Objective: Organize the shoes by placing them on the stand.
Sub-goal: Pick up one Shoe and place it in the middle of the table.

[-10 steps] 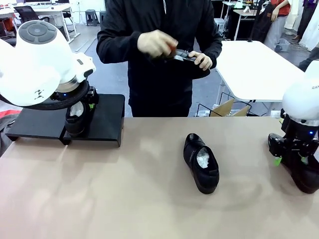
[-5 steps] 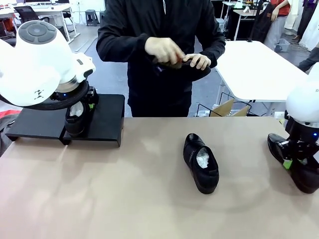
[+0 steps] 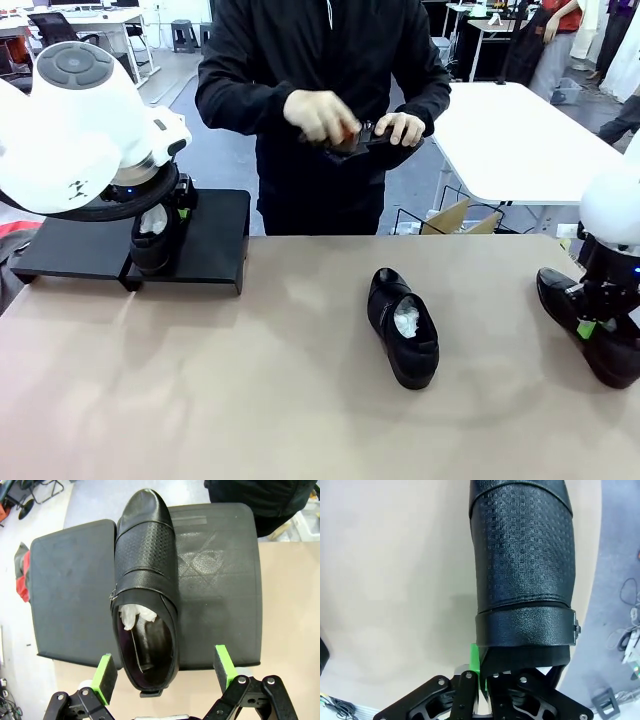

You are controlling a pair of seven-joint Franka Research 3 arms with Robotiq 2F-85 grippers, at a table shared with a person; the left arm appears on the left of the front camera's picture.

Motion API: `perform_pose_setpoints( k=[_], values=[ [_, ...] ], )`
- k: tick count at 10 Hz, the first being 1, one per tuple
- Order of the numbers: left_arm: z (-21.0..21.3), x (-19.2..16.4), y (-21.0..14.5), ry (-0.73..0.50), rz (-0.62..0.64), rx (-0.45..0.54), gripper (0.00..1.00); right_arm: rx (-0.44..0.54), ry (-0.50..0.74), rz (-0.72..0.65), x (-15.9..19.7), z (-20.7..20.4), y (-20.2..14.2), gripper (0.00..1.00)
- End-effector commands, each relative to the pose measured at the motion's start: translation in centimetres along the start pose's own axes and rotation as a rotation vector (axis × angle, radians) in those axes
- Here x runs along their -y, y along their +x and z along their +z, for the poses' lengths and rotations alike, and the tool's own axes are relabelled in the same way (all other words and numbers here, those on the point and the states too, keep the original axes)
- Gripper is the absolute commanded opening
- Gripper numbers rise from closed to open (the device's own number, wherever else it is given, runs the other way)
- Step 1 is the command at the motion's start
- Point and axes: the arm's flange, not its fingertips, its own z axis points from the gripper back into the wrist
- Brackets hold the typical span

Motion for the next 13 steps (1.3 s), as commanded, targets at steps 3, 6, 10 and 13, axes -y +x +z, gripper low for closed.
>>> perform_pose_setpoints(
  k=[3, 6, 10, 13],
  values=[
    [-0.1, 0.1, 0.0, 0.01, -0.005, 0.009, 1.0, 0.092, 0.075, -0.064, 1.1, 5.7, -3.9, 0.0],
    [-0.1, 0.1, 0.0, 0.01, -0.005, 0.009, 1.0, 0.134, 0.146, -0.053, -0.7, 12.9, -8.5, 0.0],
    [-0.1, 0.1, 0.0, 0.01, -0.005, 0.009, 1.0, 0.112, 0.13, -0.07, 0.5, 11.3, -6.9, 0.0],
    [-0.1, 0.1, 0.0, 0.01, -0.005, 0.009, 1.0, 0.14, 0.116, -0.081, -1.6, 13.9, -8.9, 0.0]
  ],
)
